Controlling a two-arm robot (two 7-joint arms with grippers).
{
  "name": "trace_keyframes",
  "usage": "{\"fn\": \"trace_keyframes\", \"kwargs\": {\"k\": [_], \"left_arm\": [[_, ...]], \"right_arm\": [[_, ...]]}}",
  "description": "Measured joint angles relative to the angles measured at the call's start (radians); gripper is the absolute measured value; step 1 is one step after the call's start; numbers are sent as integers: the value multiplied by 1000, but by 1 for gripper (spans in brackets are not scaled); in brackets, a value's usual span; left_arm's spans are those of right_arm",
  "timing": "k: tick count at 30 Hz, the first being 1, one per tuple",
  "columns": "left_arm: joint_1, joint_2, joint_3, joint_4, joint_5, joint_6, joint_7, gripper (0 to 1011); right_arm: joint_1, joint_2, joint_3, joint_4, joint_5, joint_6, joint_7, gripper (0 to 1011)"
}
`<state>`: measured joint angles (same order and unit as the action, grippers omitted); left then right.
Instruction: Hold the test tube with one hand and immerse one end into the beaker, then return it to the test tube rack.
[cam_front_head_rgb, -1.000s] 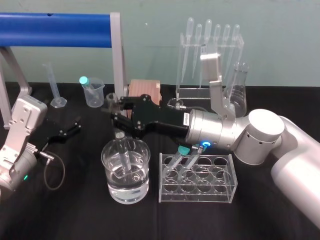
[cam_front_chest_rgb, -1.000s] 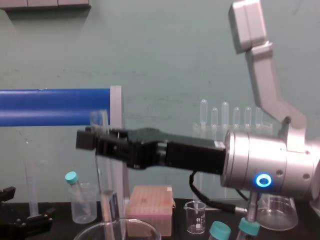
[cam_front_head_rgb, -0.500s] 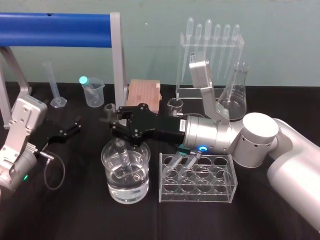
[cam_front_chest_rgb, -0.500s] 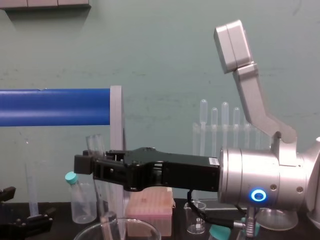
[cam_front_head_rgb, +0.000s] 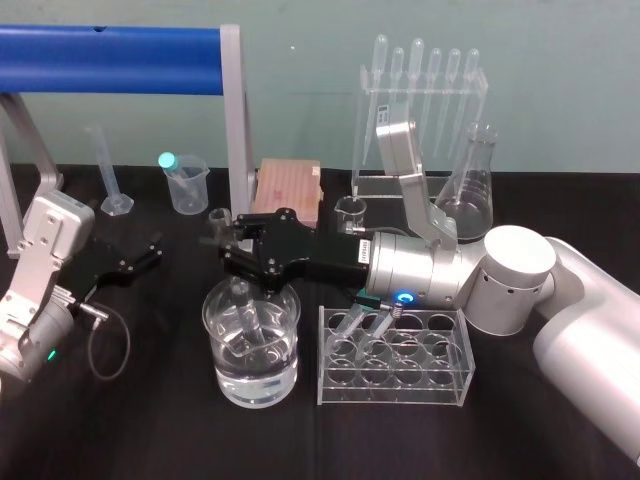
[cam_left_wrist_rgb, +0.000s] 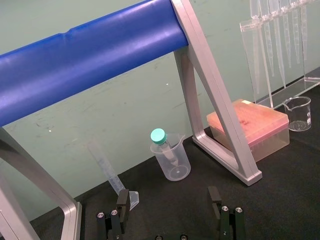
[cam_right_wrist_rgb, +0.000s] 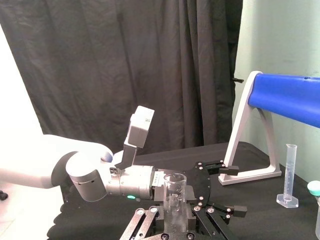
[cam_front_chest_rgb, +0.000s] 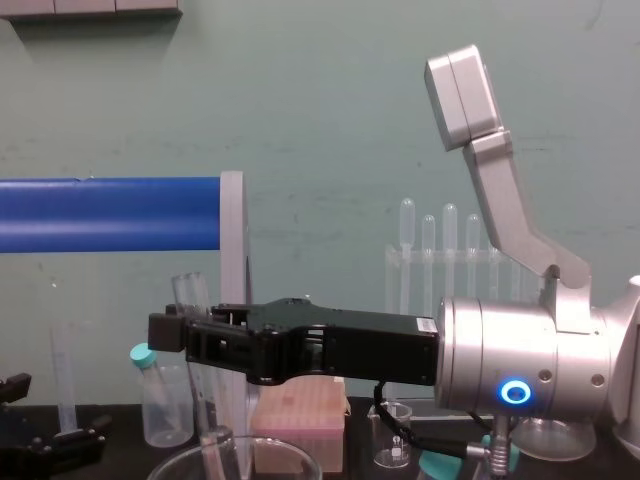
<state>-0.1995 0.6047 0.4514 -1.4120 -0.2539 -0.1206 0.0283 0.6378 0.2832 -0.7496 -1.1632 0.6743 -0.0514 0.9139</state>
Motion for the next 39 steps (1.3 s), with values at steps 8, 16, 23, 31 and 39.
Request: {"fn": "trace_keyframes", "kwargs": {"k": [8,16,23,31,39], "left_arm": [[0,0,0,0,0,0,0,1000],[0,0,0,0,0,0,0,1000],[0,0,0,0,0,0,0,1000],[0,0,0,0,0,0,0,1000],[0,0,0,0,0,0,0,1000]], "right_arm": [[0,1,1,-1,0,-1,0,226],[-1,1,1,-1,1,-2,0,226],[-1,1,1,-2,1,-2,0,226],[-1,1,1,-2,1,-3,1,225],[-1,1,1,-2,1,-3,1,226]]}}
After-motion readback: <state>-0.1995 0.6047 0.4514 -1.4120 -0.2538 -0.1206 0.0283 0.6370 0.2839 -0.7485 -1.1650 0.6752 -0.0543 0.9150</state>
